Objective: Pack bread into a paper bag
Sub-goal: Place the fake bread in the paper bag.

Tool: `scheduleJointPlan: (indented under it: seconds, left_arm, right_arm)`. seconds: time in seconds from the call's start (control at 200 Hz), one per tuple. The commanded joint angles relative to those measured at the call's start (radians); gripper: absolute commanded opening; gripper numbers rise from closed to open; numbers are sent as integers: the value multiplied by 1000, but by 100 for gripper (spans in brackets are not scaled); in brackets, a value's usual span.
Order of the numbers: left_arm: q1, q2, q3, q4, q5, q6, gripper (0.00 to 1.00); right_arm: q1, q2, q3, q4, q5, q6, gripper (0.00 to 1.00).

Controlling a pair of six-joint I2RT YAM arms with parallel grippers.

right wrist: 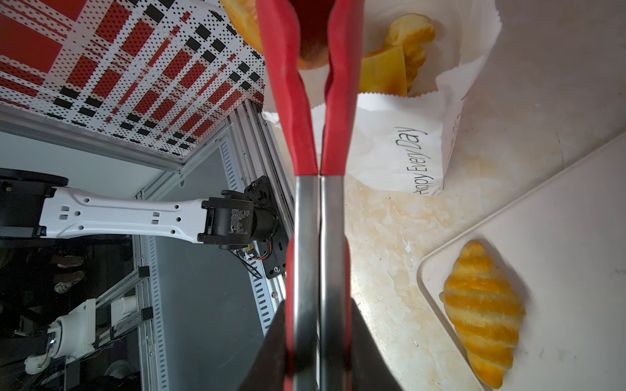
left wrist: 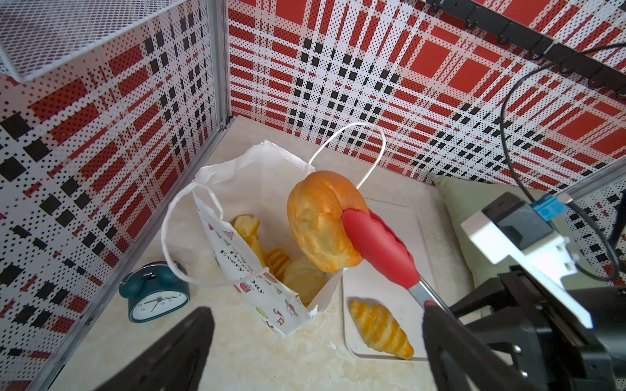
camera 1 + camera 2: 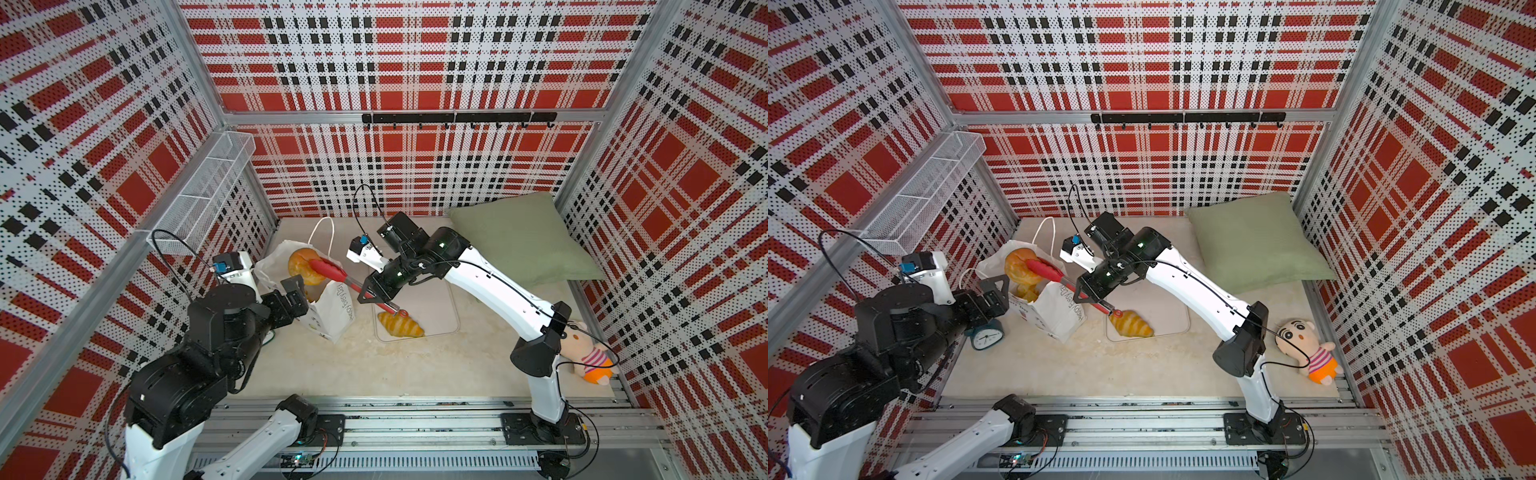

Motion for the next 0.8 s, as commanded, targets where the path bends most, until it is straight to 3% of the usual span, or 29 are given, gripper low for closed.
scheduleJointPlan:
  seconds: [0.0,0.291,0.551,0.797]
  left_arm:
    - [5,12,1,-1,-2,1,99]
    - [6,37,1,20,13,34,99]
    - [6,61,3,37,21,56,99]
    - [6,74,1,46,29,61,99]
  right_arm:
    - [-1,23,30,62,-11,12,21]
    - [-2,34,36,56,-26,24,36]
    - [-1,-10,21,80,-28,46,37]
    - [-5,-99,-6,136,26,69,46]
